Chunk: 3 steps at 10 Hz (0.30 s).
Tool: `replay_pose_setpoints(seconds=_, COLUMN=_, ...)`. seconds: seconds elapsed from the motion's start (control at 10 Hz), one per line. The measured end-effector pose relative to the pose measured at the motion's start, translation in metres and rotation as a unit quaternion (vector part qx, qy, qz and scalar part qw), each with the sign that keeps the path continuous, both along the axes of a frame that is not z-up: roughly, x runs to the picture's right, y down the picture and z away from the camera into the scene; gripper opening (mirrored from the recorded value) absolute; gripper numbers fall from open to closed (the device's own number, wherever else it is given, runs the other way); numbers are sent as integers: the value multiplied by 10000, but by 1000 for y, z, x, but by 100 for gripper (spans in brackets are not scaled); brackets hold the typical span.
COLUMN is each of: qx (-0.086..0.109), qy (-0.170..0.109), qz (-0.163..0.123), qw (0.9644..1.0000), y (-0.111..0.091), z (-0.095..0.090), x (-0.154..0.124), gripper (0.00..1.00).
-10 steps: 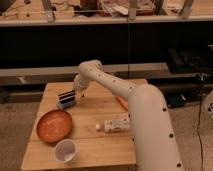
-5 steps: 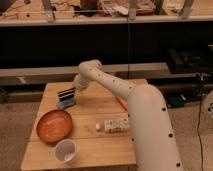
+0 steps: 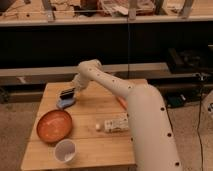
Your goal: Place the eraser on the white sponge
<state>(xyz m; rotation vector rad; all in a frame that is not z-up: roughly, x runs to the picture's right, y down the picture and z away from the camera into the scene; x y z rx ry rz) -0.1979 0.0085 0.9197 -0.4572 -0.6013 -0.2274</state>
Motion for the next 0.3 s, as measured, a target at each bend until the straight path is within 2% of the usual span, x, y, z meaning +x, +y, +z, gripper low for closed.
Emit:
replay_pose_setpoints(seconds=0.1, qx=-3, qy=2, qz=1, qw=10000, y=0, z=0, x=0, gripper=69)
replay_pose_setpoints(seconds=0.3, qx=-15, qy=-2, qz=-4, qw=10000, y=0, z=0, x=1, gripper=70)
